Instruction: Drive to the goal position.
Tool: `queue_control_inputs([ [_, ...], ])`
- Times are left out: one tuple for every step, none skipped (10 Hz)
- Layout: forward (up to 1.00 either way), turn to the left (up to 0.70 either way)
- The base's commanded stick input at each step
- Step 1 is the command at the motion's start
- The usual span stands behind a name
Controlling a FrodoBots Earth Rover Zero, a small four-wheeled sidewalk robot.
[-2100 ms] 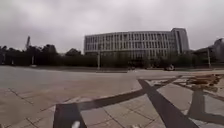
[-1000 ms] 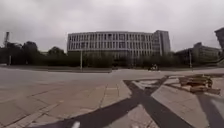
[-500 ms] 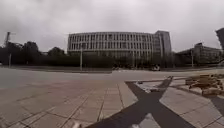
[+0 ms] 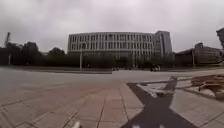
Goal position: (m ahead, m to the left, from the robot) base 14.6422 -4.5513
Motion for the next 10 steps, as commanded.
queue_control_inputs([
  [0.70,0.00],
  [0.70,-0.03],
  [0.70,-0.07],
  [0.70,-0.19],
  [0.70,-0.10],
  [0.70,0.00],
  [0.70,0.00],
  [0.70,0.00],
  [0.70,0.00],
  [0.70,0.00],
])
